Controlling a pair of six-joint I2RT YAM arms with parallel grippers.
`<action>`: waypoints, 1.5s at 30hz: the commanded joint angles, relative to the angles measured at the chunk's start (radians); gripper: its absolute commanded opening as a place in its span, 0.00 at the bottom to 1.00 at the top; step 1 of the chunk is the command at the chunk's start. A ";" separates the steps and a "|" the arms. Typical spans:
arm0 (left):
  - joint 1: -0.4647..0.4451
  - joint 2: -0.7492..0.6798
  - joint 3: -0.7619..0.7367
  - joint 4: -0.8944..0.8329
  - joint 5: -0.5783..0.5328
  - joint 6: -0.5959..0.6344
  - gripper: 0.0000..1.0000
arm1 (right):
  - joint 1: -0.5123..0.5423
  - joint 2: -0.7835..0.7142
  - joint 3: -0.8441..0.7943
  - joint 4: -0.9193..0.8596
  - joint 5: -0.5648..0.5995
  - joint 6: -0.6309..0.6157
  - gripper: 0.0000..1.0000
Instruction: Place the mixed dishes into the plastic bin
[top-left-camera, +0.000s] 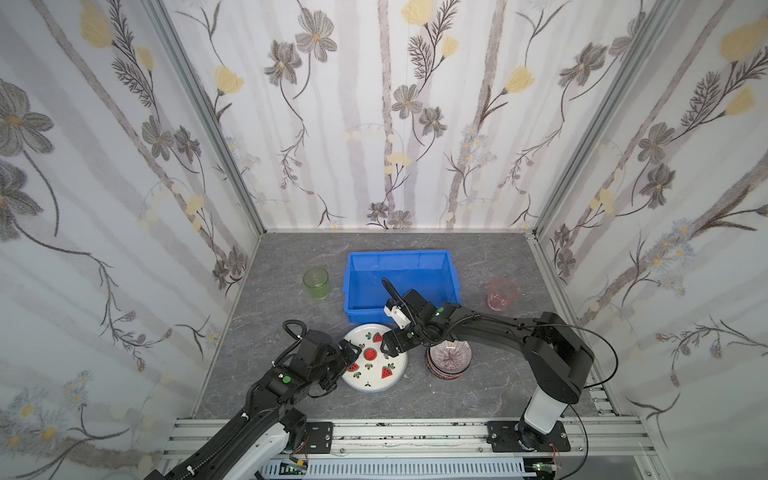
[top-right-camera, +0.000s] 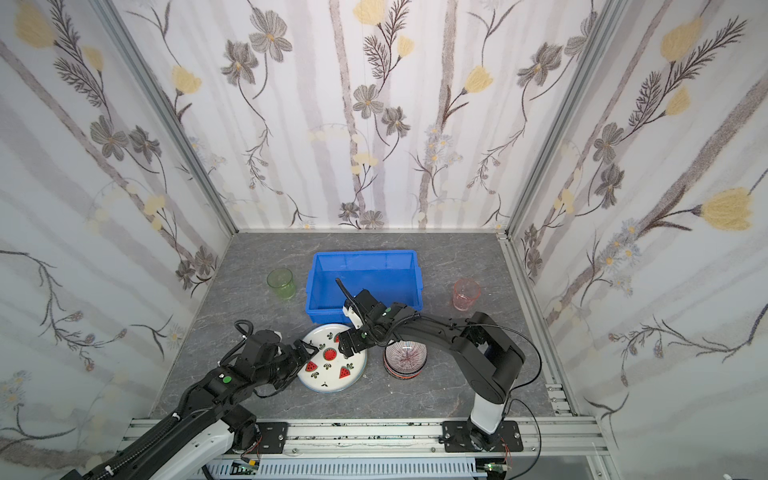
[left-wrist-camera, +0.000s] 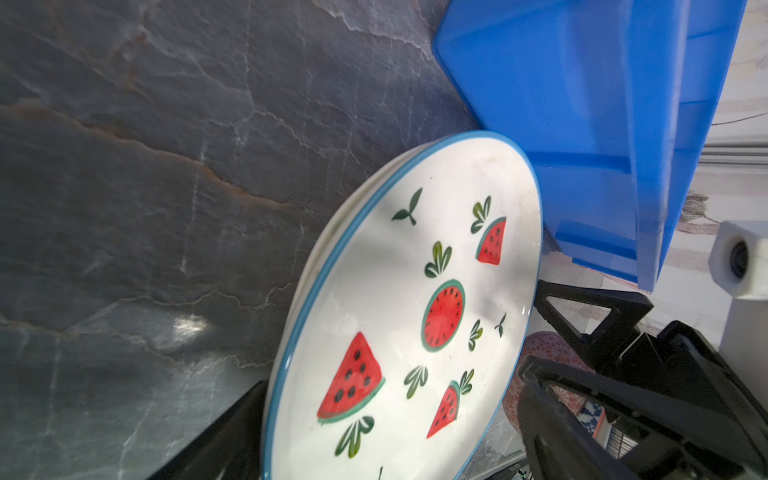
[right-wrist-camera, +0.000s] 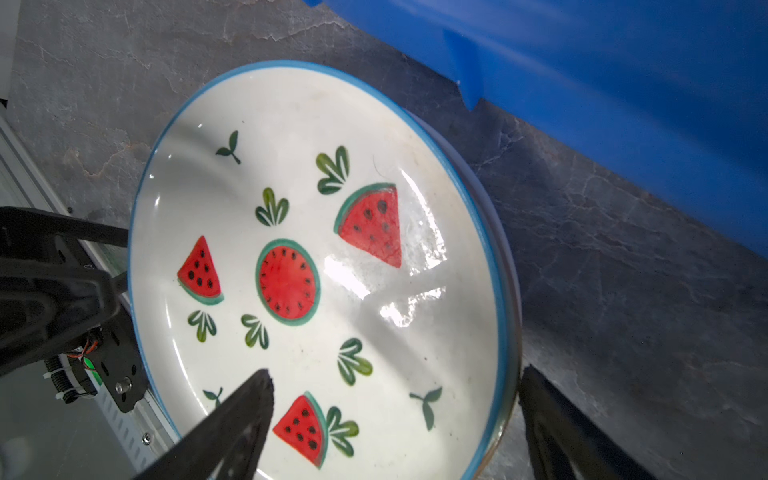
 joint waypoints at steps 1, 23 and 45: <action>-0.001 0.001 0.001 0.023 -0.008 -0.009 0.93 | 0.003 -0.005 0.007 0.044 -0.040 0.005 0.91; -0.003 0.000 0.002 0.025 -0.012 -0.013 0.93 | 0.017 -0.012 0.015 0.027 0.023 0.010 0.90; -0.003 -0.009 -0.004 0.030 -0.013 -0.015 0.92 | 0.028 0.027 0.017 0.064 -0.089 0.016 0.90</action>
